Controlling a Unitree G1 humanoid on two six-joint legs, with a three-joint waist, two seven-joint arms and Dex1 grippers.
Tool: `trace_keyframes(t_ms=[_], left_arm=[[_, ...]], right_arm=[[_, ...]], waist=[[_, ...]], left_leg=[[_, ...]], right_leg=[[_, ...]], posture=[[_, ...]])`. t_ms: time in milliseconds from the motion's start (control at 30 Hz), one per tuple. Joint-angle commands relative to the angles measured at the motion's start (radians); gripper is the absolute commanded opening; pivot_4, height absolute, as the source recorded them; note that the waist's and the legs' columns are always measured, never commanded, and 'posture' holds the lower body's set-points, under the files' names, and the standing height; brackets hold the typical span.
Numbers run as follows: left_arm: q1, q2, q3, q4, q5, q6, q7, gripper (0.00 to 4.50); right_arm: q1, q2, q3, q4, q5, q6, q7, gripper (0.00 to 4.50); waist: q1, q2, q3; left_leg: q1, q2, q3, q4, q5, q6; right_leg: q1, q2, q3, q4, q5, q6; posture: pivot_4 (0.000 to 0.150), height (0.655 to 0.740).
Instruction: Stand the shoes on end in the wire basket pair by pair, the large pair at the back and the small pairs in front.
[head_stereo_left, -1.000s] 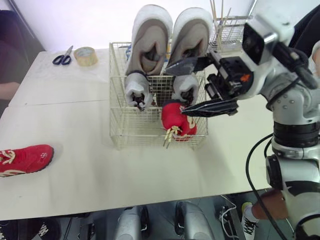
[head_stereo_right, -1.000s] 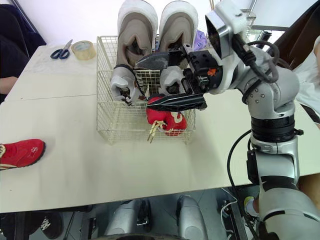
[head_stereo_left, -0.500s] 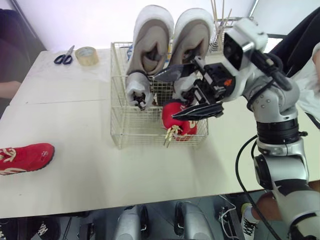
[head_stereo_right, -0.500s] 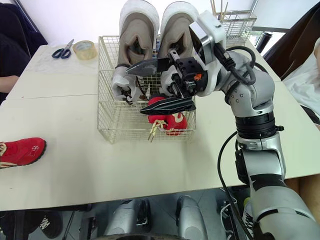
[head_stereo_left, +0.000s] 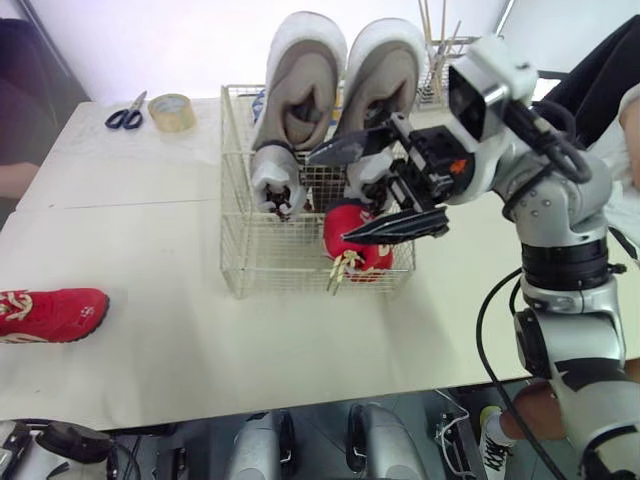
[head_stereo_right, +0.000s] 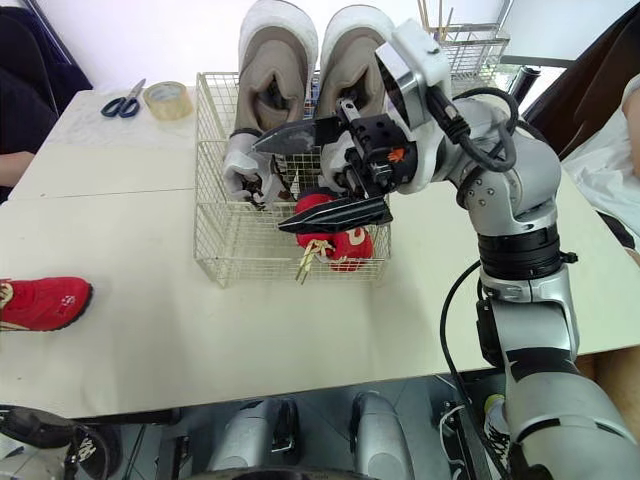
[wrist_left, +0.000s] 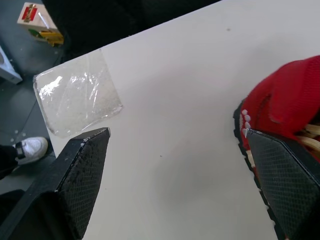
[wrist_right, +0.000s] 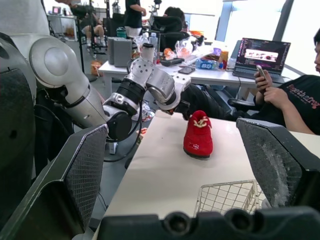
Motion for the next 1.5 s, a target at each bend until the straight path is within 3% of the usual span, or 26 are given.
trace_keyframes(t_ms=[33,233,300,367,567,833,1033,1133,1267,1400,1500], left_arm=[[-0.034,0.000,0.015,-0.001,0.110,0.007,-0.057,4.50],[-0.086,-0.001,-0.030,0.087,0.271,-0.071,-0.170,4.50],[-0.100,-0.003,-0.052,0.125,0.315,-0.109,-0.203,4.00],[-0.114,-0.007,-0.077,0.165,0.353,-0.148,-0.232,3.19],[-0.154,-0.022,-0.126,0.234,0.437,-0.219,-0.301,0.02],[-0.195,0.007,-0.180,0.272,0.493,-0.268,-0.394,0.02],[-0.192,0.009,-0.190,0.058,0.504,-0.152,-0.471,0.02],[-0.197,-0.001,-0.169,-0.086,0.527,-0.025,-0.512,0.79],[-0.185,0.009,-0.169,-0.167,0.557,0.009,-0.558,2.61],[-0.207,0.047,-0.197,-0.120,0.606,0.009,-0.602,4.49],[-0.225,0.056,-0.224,-0.042,0.642,-0.020,-0.628,4.49]], right_arm=[[-0.003,-0.022,-0.035,-0.041,0.013,0.006,-0.017,4.47],[-0.007,-0.045,-0.042,-0.044,0.009,0.014,-0.035,4.47],[-0.012,-0.051,-0.043,-0.042,0.008,0.015,-0.041,4.50],[-0.017,-0.056,-0.042,-0.042,0.008,0.016,-0.049,4.50],[-0.018,-0.076,-0.039,-0.049,0.006,0.023,-0.066,4.50],[-0.017,-0.096,-0.042,-0.065,0.008,0.039,-0.081,4.50],[-0.018,-0.113,-0.043,-0.064,0.010,0.051,-0.081,4.50],[-0.024,-0.110,-0.040,-0.051,0.005,0.048,-0.077,4.50],[-0.033,-0.100,-0.030,-0.033,-0.003,0.040,-0.067,4.50],[-0.042,-0.088,-0.022,-0.017,-0.013,0.032,-0.056,4.50],[-0.044,-0.087,-0.023,-0.016,-0.017,0.030,-0.054,4.50]], waist=[[0.002,0.000,0.000],[0.001,0.000,0.000],[0.002,0.000,0.000],[0.003,0.000,0.000],[0.001,0.000,0.000],[0.003,-0.001,0.000],[0.000,-0.001,0.000],[0.000,-0.001,0.000],[0.000,-0.001,0.000],[0.001,-0.001,0.000],[0.003,-0.001,0.000]], left_leg=[[0.000,0.000,0.000,0.000,0.000,0.000],[0.000,0.001,0.000,0.000,0.000,0.000],[0.000,0.001,0.000,0.000,0.000,0.000],[0.000,0.001,0.000,0.001,0.000,0.000],[0.000,0.001,0.000,0.001,0.000,0.000],[0.000,0.001,0.000,0.001,0.000,0.000],[0.000,0.001,0.000,0.001,0.000,0.000],[0.000,0.001,0.000,0.001,0.000,0.000],[0.000,0.001,0.000,0.001,0.000,0.000],[0.000,0.002,0.000,0.001,0.000,0.000],[0.000,0.001,0.000,0.001,0.000,0.000]], right_leg=[[0.000,0.000,0.000,0.000,0.000,0.000],[0.000,0.004,0.000,0.000,0.000,0.000],[0.000,0.004,-0.001,0.000,0.000,0.000],[0.001,0.004,-0.001,0.000,0.000,0.000],[0.001,0.003,-0.001,0.000,0.000,0.000],[0.001,0.002,-0.001,0.000,0.000,0.000],[0.001,0.001,-0.001,0.000,0.000,0.000],[0.001,0.001,-0.001,0.000,0.000,0.000],[0.001,0.003,-0.001,0.000,0.000,0.000],[0.001,0.004,-0.001,0.000,0.000,0.000],[0.001,0.004,-0.001,0.000,0.000,0.000]], posture=[[0.150,0.7400],[0.150,0.7400],[0.150,0.7400],[0.150,0.7400],[0.150,0.7400],[0.150,0.7400],[0.150,0.7400],[0.150,0.7400],[0.150,0.7400],[0.150,0.7400],[0.150,0.7400]])
